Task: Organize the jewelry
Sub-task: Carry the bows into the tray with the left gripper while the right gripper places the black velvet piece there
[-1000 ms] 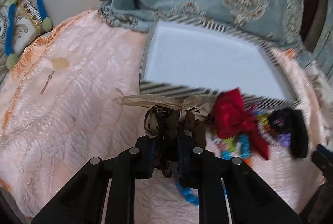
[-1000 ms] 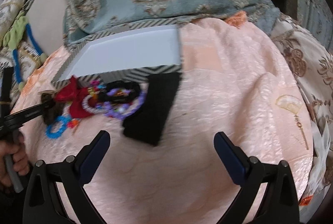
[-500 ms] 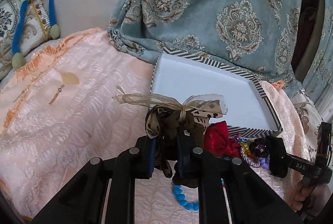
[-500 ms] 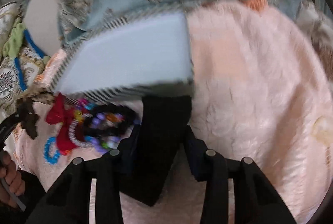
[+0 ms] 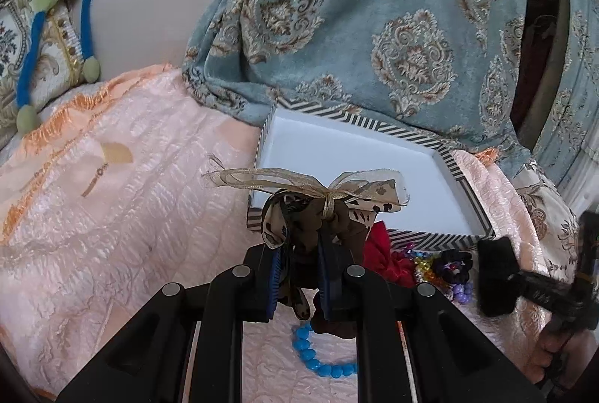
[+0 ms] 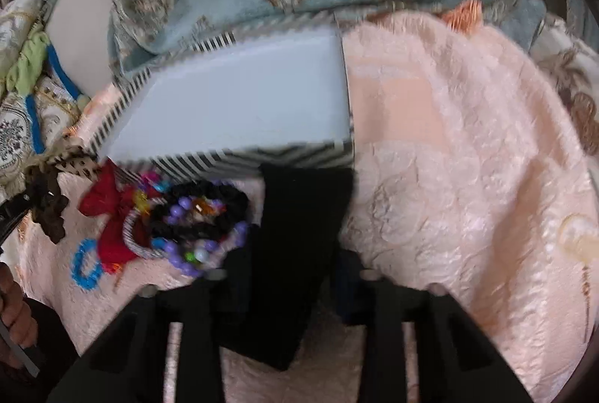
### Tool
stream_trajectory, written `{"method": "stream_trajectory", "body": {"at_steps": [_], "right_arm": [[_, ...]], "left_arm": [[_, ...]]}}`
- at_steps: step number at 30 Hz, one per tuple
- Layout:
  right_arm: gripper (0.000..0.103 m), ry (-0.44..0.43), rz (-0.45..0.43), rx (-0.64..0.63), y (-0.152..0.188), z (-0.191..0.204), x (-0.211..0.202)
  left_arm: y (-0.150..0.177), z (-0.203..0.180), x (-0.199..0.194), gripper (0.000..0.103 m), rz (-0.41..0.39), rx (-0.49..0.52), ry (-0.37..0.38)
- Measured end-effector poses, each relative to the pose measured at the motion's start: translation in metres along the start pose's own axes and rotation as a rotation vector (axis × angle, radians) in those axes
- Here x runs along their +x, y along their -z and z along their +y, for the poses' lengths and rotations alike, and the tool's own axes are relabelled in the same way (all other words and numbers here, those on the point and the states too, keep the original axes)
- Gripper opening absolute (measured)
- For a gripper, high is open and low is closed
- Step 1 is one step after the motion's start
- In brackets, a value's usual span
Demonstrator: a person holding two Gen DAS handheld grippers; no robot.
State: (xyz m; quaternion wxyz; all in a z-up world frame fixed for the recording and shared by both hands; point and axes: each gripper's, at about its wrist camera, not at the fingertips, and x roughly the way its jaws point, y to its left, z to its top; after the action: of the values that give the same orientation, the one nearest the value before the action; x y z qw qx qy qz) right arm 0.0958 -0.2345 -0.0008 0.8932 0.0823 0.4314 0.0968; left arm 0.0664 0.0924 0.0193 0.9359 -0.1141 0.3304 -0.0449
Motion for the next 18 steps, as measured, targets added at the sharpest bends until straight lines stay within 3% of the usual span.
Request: {"method": "stream_trajectory", "body": {"at_steps": [3,6,11,18], "right_arm": [[0.020,-0.003,-0.108,-0.056,-0.003,0.012,-0.032],[0.020,-0.047,-0.159,-0.095,-0.005,0.026,-0.054],[0.020,-0.104,-0.165,-0.118,-0.006,0.042,-0.067],[0.020,-0.103,-0.114,-0.130,-0.003,0.057,-0.061]], "left_arm": [[-0.001,-0.004,-0.006,0.000,-0.014,0.002,0.016],[-0.002,-0.010,-0.014,0.000,-0.034,0.003,0.056],[0.001,-0.027,-0.023,0.000,-0.017,0.038,0.104],[0.014,-0.060,-0.024,0.000,0.029,0.126,0.041]]}}
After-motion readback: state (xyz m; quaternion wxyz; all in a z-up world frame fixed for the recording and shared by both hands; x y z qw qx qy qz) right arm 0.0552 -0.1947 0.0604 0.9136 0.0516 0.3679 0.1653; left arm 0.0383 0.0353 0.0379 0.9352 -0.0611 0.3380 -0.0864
